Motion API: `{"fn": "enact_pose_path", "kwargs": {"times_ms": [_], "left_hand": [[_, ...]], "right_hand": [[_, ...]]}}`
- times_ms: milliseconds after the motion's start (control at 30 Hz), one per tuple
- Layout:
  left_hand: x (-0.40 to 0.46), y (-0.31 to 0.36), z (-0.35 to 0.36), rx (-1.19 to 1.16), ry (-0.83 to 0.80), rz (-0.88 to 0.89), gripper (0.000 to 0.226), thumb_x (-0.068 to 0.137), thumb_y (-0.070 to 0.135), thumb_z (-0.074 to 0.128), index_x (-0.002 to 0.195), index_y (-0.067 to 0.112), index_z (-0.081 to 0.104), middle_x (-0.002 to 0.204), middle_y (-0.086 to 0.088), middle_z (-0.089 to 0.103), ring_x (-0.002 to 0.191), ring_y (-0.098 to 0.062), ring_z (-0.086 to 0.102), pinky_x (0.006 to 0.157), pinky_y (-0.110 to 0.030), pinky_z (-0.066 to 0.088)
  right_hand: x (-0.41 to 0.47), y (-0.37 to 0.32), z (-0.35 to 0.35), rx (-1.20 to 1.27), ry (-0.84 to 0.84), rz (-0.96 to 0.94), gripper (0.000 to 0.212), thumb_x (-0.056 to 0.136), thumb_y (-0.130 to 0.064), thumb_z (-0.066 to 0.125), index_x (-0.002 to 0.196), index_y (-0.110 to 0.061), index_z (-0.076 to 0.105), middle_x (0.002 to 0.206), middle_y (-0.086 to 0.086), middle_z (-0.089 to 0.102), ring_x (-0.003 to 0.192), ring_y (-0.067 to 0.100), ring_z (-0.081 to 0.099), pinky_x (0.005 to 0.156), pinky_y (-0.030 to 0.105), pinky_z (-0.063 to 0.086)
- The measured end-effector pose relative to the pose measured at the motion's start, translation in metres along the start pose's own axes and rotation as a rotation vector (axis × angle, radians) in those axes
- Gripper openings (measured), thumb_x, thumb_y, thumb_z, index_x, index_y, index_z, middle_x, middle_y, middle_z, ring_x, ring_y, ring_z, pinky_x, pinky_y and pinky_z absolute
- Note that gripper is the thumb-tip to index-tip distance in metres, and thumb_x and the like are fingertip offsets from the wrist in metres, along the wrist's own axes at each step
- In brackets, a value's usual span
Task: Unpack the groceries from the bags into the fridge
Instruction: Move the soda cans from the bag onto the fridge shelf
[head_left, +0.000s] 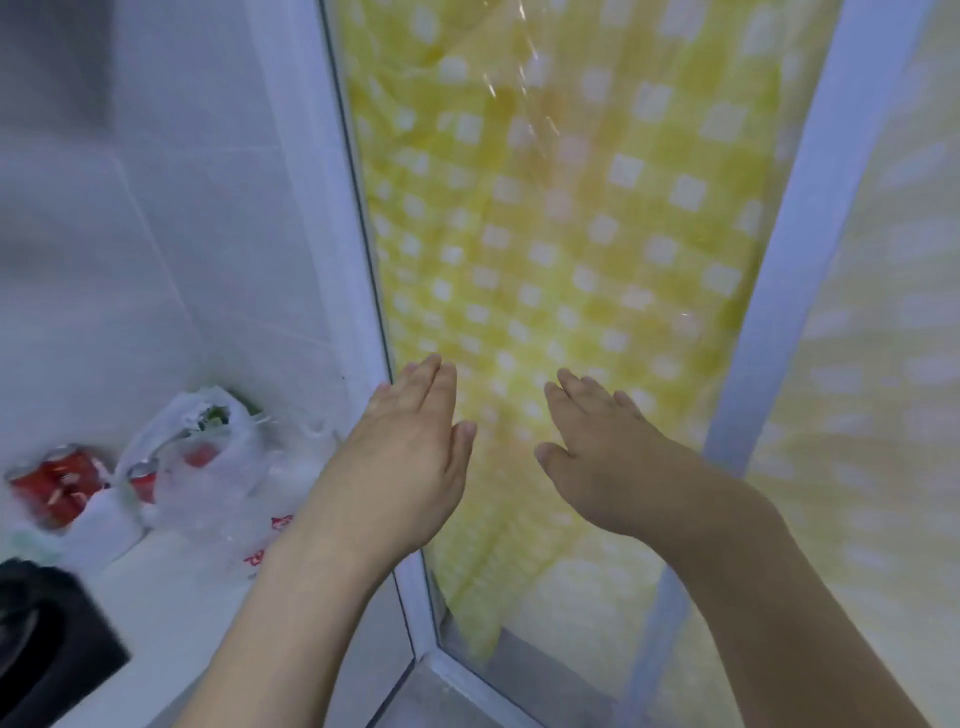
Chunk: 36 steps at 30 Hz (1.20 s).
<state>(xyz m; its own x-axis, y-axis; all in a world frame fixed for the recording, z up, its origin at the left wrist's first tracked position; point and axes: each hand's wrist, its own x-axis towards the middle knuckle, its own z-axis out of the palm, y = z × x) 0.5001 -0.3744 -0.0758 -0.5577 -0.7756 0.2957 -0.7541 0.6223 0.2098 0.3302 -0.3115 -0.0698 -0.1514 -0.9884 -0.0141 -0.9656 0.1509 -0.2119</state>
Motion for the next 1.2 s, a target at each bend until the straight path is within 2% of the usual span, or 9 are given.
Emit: {"fn": "enact_pose_path", "kwargs": {"times_ms": [167, 300, 533, 867, 1033, 1200], "left_hand": [[-0.033, -0.063, -0.018, 0.046, 0.004, -0.162, 0.061, 0.104, 0.041, 0.02, 0.156, 0.013, 0.007, 0.165, -0.003, 0.001, 0.151, -0.014, -0.001, 0.119, -0.027, -0.003], [-0.059, -0.106, -0.031, 0.069, 0.039, -0.29, 0.06, 0.105, 0.037, 0.025, 0.157, 0.014, 0.006, 0.165, -0.001, 0.0, 0.151, -0.013, -0.002, 0.114, -0.019, -0.007], [-0.086, -0.161, -0.042, 0.087, 0.034, -0.472, 0.061, 0.105, 0.039, 0.023, 0.157, 0.017, 0.004, 0.165, 0.001, -0.002, 0.15, -0.011, -0.005, 0.119, -0.024, -0.005], [-0.062, -0.233, -0.043, 0.106, 0.082, -0.688, 0.059, 0.104, 0.038, 0.026, 0.157, 0.017, 0.009, 0.164, 0.002, 0.005, 0.151, -0.014, 0.002, 0.118, -0.026, 0.003], [-0.05, -0.269, -0.043, 0.106, 0.117, -0.764, 0.059, 0.105, 0.037, 0.025, 0.157, 0.016, 0.008, 0.165, 0.002, 0.004, 0.15, -0.009, -0.001, 0.117, -0.021, -0.003], [-0.054, -0.32, -0.045, 0.093, 0.105, -0.877, 0.058, 0.105, 0.036, 0.028, 0.156, 0.016, 0.01, 0.165, 0.002, 0.004, 0.15, -0.011, 0.002, 0.118, -0.024, 0.003]], "right_hand": [[0.029, -0.063, 0.018, 0.0, -0.026, -0.158, 0.061, 0.105, -0.034, 0.026, 0.156, -0.013, -0.001, 0.163, 0.002, -0.013, 0.15, 0.016, -0.01, 0.121, 0.034, -0.006], [0.05, -0.111, 0.032, 0.02, -0.061, -0.282, 0.061, 0.105, -0.032, 0.027, 0.156, -0.013, 0.0, 0.163, 0.002, -0.012, 0.15, 0.015, -0.011, 0.12, 0.033, -0.008], [0.091, -0.175, 0.055, 0.024, -0.126, -0.462, 0.061, 0.105, -0.032, 0.028, 0.156, -0.013, 0.001, 0.163, 0.002, -0.012, 0.15, 0.014, -0.011, 0.121, 0.033, -0.008], [0.186, -0.232, 0.074, 0.032, -0.201, -0.666, 0.061, 0.105, -0.03, 0.027, 0.157, -0.014, 0.0, 0.163, 0.002, -0.013, 0.15, 0.014, -0.011, 0.12, 0.032, -0.008], [0.235, -0.263, 0.087, 0.031, -0.217, -0.762, 0.06, 0.104, -0.029, 0.028, 0.156, -0.014, 0.002, 0.163, 0.001, -0.013, 0.15, 0.014, -0.011, 0.12, 0.031, -0.007], [0.273, -0.317, 0.107, 0.066, -0.27, -0.845, 0.06, 0.104, -0.028, 0.028, 0.156, -0.016, 0.001, 0.163, 0.0, -0.012, 0.15, 0.013, -0.011, 0.12, 0.03, -0.007]]}}
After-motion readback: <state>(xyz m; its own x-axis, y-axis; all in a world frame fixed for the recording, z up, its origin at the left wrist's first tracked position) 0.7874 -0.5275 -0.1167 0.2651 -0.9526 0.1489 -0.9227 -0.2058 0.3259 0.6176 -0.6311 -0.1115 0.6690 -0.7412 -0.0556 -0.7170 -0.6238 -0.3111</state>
